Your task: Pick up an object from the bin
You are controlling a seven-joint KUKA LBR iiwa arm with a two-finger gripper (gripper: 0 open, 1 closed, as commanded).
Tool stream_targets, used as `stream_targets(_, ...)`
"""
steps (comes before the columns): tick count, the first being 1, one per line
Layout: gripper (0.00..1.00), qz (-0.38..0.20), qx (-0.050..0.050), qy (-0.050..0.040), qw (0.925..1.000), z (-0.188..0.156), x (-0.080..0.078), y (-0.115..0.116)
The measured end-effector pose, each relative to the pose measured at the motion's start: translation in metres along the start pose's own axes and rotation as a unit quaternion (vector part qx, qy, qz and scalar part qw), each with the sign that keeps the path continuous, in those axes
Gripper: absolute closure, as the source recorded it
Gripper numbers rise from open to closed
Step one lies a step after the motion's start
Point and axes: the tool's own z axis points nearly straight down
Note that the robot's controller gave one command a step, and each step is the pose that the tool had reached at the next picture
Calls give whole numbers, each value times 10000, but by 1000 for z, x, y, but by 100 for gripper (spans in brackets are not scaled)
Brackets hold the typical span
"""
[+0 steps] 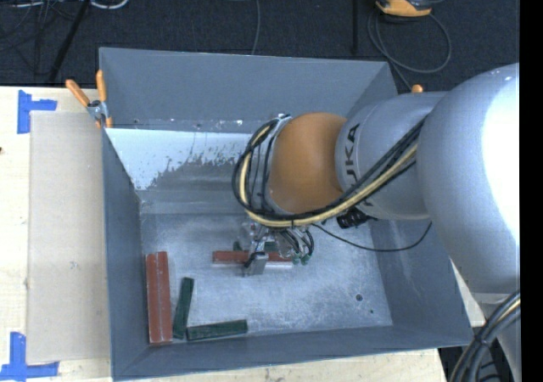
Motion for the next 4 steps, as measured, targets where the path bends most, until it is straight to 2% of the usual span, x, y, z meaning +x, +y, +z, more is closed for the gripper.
stream_targets(1, 100, -1087, 0, 2, 9941, -143, -53, 26)
stream_targets(2, 0, -1080, 1, 43, 9941, -139, -51, 25)
stream_targets(3, 0, -1552, 0, 108, 9878, -63, 3, -6)
stream_targets(4, 0, -1845, -10, -3, 9828, 7, -49, -17)
